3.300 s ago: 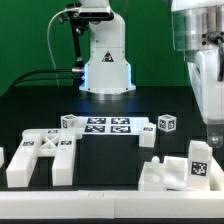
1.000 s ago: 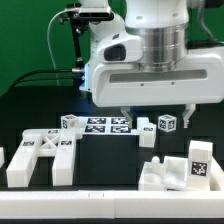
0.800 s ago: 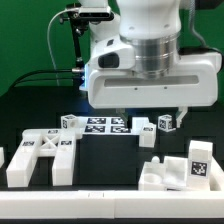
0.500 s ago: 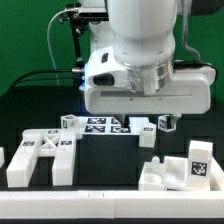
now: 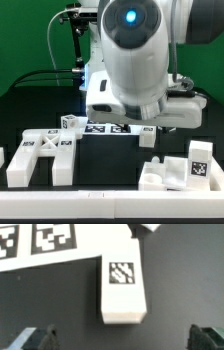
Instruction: Assemble chair
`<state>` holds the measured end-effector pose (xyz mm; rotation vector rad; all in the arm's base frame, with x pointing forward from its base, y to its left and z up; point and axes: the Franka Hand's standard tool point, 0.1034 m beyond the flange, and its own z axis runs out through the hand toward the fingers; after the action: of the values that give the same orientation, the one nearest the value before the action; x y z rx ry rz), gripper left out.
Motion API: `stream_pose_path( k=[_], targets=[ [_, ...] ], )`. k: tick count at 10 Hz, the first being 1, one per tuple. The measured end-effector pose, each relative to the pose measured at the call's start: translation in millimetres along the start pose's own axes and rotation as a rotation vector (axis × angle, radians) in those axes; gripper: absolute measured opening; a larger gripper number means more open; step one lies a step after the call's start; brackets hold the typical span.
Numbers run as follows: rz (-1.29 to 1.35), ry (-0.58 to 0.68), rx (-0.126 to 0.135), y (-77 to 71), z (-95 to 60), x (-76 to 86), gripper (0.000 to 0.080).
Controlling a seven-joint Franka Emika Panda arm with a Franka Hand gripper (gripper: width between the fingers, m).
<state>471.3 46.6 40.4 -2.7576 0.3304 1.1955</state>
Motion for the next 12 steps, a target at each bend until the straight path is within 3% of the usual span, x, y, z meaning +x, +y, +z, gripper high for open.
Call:
stream_pose_path(
  k=[3,4,5,10,12],
  targets=[
    [0.003,-0.143,-0.003,5.9,5.8,1.5,0.0649],
    [-0.036,-0.105,-0.004,-6.5,9.9,6.2,0.0649],
    [-0.053,-0.103,-0.007,-18.0,17.6,0.6,0.0649],
    [-0.025,-0.114,-0.003,-16.4,21.2,-1.5,0.0649],
    [-0.001,-0.183,0.004,-8.6,48.0,-7.1,0.0649]
  ],
)
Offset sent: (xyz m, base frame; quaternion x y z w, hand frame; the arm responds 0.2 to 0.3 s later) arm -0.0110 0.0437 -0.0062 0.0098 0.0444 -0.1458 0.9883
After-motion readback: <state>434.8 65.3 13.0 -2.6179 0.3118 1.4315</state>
